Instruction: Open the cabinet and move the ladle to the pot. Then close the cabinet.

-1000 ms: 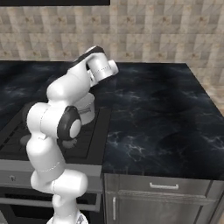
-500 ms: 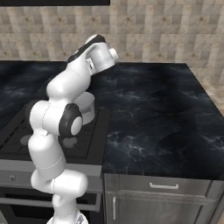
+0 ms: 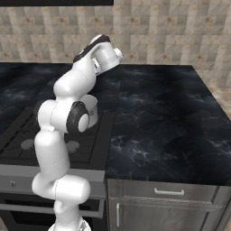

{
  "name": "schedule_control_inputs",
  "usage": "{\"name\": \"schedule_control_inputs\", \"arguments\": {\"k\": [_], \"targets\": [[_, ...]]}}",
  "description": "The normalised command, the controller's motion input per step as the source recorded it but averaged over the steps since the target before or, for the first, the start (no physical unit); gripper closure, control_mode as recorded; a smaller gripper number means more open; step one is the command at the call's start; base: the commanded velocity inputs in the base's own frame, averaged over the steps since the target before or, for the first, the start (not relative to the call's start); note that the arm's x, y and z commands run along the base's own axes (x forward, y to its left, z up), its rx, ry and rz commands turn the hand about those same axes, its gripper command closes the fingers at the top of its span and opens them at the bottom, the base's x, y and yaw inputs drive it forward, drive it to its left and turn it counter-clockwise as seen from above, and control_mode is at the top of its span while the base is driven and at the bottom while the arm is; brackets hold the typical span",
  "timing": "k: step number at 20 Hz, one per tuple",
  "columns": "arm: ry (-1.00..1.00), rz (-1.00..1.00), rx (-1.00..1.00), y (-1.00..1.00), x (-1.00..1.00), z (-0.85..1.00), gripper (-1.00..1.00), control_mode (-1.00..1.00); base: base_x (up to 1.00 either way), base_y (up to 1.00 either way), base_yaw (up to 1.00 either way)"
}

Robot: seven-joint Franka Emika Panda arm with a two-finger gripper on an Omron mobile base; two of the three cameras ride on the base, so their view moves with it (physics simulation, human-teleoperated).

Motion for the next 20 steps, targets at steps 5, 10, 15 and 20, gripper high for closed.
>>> {"name": "schedule_control_inputs", "arguments": {"k": [5, 10, 15, 20], "targets": [[0.01, 0.00, -0.04, 0.00, 0.27, -0.14, 1.00, -1.00, 0.00, 0.00, 0.00], [0.00, 0.00, -0.06, 0.00, 0.07, -0.31, 1.00, -1.00, 0.00, 0.00, 0.00], [0.00, 0.00, -0.07, 0.00, 0.01, -0.30, 1.00, -1.00, 0.00, 0.00, 0.00], [-0.07, 0.00, -0.09, 0.06, 0.11, -0.06, 1.00, -1.00, 0.00, 0.00, 0.00]]}}
